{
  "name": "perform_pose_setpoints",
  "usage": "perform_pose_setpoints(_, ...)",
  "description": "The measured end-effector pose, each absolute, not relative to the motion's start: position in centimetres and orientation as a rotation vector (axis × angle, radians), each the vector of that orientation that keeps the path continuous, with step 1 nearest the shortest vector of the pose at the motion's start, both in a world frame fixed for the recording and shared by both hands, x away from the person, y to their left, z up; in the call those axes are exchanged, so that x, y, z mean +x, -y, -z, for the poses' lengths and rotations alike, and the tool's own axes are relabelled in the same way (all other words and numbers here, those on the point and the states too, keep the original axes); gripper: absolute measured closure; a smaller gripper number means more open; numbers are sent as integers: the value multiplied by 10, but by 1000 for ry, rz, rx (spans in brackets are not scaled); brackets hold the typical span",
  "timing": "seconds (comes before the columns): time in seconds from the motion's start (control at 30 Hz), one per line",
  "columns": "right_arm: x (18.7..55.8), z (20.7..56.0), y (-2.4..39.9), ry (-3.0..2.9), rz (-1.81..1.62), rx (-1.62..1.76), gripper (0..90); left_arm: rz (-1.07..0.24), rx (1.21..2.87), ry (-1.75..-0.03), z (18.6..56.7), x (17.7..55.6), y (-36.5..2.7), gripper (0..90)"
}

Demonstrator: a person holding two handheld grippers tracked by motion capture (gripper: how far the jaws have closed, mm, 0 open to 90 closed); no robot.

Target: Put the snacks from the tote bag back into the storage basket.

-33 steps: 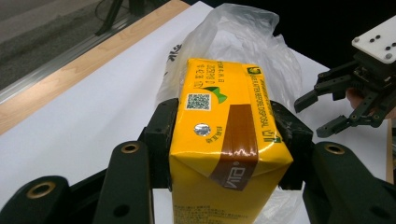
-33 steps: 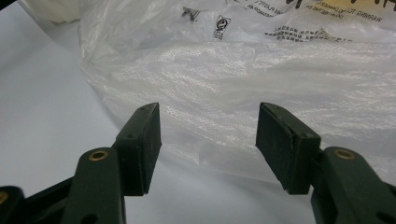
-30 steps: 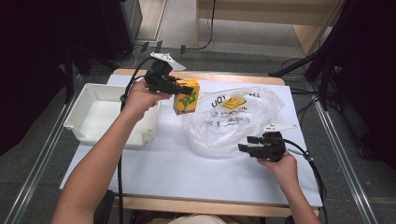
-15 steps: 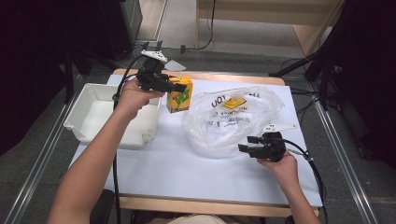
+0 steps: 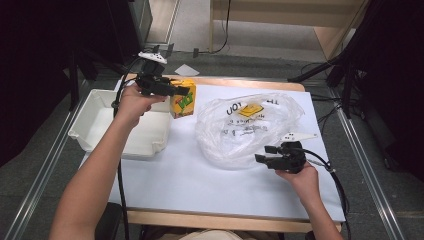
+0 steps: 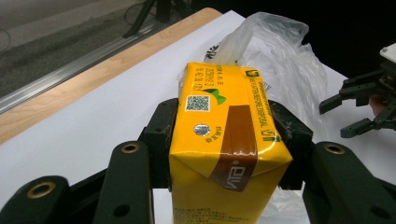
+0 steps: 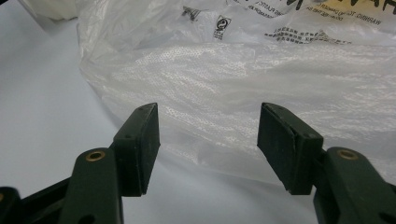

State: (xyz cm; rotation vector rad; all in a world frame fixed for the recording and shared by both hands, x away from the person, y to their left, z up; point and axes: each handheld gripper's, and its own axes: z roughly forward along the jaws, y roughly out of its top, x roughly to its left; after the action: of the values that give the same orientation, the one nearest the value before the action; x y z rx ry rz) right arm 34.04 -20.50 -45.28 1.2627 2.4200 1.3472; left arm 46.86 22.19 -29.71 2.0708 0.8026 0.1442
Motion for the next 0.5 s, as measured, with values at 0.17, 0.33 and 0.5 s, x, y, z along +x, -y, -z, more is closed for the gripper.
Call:
perform_pose_setpoints(0.17, 340, 453, 205, -2423, -1342, 1260, 403, -153, 2061, -823, 297, 469, -231, 519)
perform_pose_setpoints(0.33, 340, 453, 205, -2422, -1341, 1263, 404, -170, 2050, -846, 297, 469, -239, 519)
perform_pose_setpoints(0.5, 340, 453, 204, -2424, -1341, 1263, 405, -181, 2045, -862, 297, 468, -246, 519)
